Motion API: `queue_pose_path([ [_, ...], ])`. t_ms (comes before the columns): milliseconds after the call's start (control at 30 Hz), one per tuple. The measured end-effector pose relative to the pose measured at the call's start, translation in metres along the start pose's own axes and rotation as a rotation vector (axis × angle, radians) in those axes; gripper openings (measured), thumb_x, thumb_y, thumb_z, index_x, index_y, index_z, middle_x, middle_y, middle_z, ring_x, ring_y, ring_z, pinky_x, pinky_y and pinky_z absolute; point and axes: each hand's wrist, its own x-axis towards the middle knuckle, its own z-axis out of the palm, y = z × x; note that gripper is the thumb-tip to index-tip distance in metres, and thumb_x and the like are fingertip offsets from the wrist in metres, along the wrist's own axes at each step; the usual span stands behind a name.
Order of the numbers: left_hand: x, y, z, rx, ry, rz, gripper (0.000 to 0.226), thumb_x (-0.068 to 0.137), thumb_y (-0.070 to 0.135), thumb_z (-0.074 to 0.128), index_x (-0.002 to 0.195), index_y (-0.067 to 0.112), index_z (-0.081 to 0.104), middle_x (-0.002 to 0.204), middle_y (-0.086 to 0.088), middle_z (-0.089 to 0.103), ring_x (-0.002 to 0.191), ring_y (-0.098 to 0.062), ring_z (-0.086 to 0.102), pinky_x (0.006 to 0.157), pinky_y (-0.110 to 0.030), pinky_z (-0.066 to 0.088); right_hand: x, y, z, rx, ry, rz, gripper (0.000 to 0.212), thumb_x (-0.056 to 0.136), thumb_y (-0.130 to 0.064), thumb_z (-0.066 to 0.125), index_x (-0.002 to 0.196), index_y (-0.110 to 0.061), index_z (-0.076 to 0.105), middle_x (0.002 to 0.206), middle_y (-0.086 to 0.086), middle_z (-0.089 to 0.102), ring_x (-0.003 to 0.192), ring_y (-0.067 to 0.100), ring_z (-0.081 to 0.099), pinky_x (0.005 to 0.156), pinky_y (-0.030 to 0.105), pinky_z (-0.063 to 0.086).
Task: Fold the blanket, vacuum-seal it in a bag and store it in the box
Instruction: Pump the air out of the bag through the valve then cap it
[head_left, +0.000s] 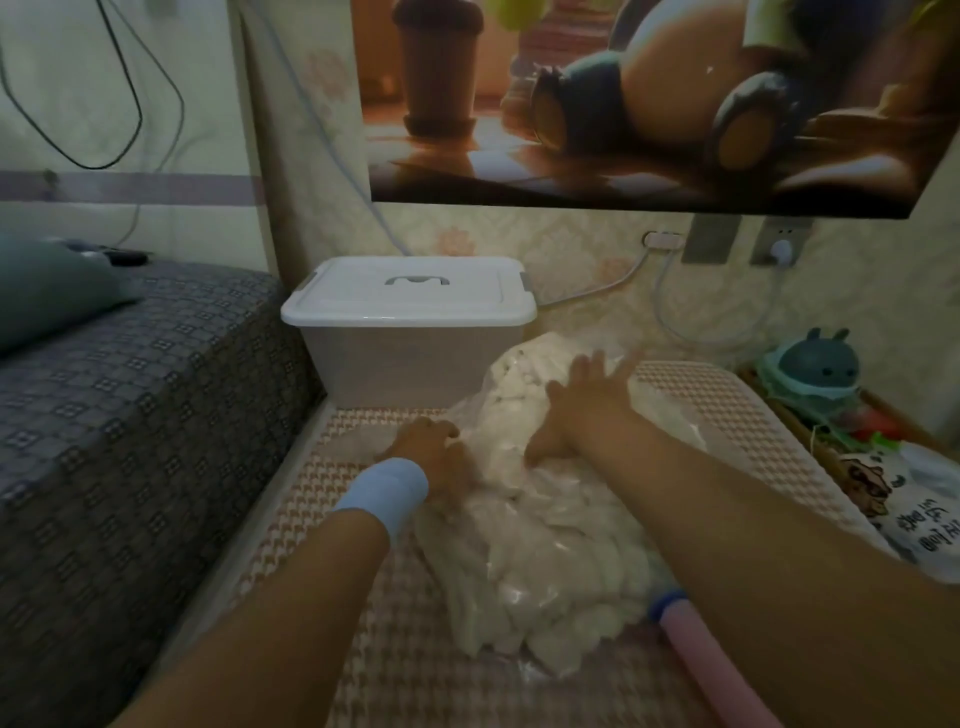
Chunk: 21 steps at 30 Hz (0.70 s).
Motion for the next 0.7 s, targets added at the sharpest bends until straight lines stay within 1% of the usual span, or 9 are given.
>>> queue_pose_path([
  [67,0.0,-0.017,0.002,0.107,0.272,-0.04,0.039,0.092,0.011,0.044,0.126,0.028,0.049,0.137,-0.003,0.043,0.125,-0.029,0.04,0.102,-0.042,0.037,0.005,-0.03,-0.004,0.099,0.163,-0.156,0.088,0.084,-0.074,0.043,0.157,-0.038,0.008,0.166,0.01,-0.007,0.151,0.038,-0.012,0.105,0.079,-0.011],
  [133,0.008,-0.038,0.003,0.243,0.394,-0.087,0.046,0.089,0.012,0.046,0.131,0.032,0.044,0.138,-0.002,0.043,0.128,-0.027,0.038,0.108,-0.042,0.028,0.011,-0.056,0.006,0.212,0.199,-0.286,0.076,0.088,-0.074,0.034,0.154,-0.049,0.006,0.166,0.004,-0.016,0.15,0.034,-0.018,0.105,0.078,-0.012],
  [200,0.019,-0.058,-0.001,0.272,0.293,-0.153,0.046,0.097,0.029,0.038,0.142,0.032,0.032,0.146,-0.005,0.04,0.135,-0.03,0.033,0.115,-0.047,0.015,0.02,-0.069,0.022,0.231,0.117,-0.286,0.081,0.081,-0.087,0.023,0.151,-0.056,0.0,0.164,0.0,-0.023,0.15,0.034,-0.022,0.102,0.08,-0.013],
  [267,0.029,-0.076,-0.001,0.299,0.128,-0.168,0.045,0.099,0.037,0.034,0.142,0.028,0.033,0.146,-0.007,0.039,0.133,-0.032,0.036,0.114,-0.047,0.019,0.029,-0.073,0.038,0.22,0.067,-0.264,0.091,0.07,-0.098,0.017,0.149,-0.059,-0.006,0.162,-0.001,-0.027,0.149,0.034,-0.025,0.099,0.082,-0.013],
  [333,0.036,-0.084,-0.003,0.206,0.08,-0.151,0.032,0.099,0.034,0.036,0.125,0.02,0.048,0.129,-0.011,0.051,0.114,-0.032,0.049,0.096,-0.039,0.04,0.038,-0.071,0.049,0.215,0.086,-0.279,0.096,0.063,-0.102,0.014,0.147,-0.061,-0.01,0.162,-0.002,-0.029,0.148,0.034,-0.028,0.096,0.082,-0.016],
  [367,0.038,-0.086,-0.004,0.132,0.072,-0.147,0.028,0.1,0.033,0.033,0.116,0.016,0.05,0.117,-0.013,0.056,0.103,-0.031,0.054,0.085,-0.036,0.043,0.042,-0.069,0.054,0.217,0.094,-0.29,0.098,0.061,-0.103,0.014,0.146,-0.062,-0.012,0.161,-0.003,-0.029,0.147,0.033,-0.029,0.096,0.082,-0.017],
  [500,0.046,-0.115,-0.009,-0.016,0.092,-0.177,0.017,0.097,0.034,0.037,0.094,0.02,0.045,0.09,-0.011,0.048,0.077,-0.024,0.047,0.071,-0.032,0.038,0.05,-0.053,0.071,0.162,0.128,-0.35,0.101,0.062,-0.102,0.019,0.146,-0.06,-0.016,0.16,-0.006,-0.031,0.146,0.026,-0.032,0.098,0.078,-0.019],
  [600,0.043,-0.129,-0.006,-0.09,0.073,-0.227,0.015,0.097,0.03,0.043,0.101,0.02,0.054,0.097,-0.011,0.053,0.085,-0.027,0.053,0.075,-0.034,0.042,0.054,-0.045,0.079,0.135,0.176,-0.393,0.102,0.062,-0.102,0.019,0.148,-0.058,-0.015,0.161,-0.003,-0.03,0.146,0.021,-0.033,0.1,0.076,-0.02],
  [700,0.035,-0.11,-0.014,0.068,-0.001,-0.235,0.027,0.094,0.019,0.046,0.121,0.025,0.05,0.12,-0.007,0.053,0.1,-0.029,0.054,0.09,-0.036,0.045,0.053,-0.046,0.074,0.142,0.165,-0.401,0.099,0.065,-0.1,0.018,0.149,-0.057,-0.013,0.161,-0.003,-0.03,0.147,0.02,-0.032,0.101,0.075,-0.021],
])
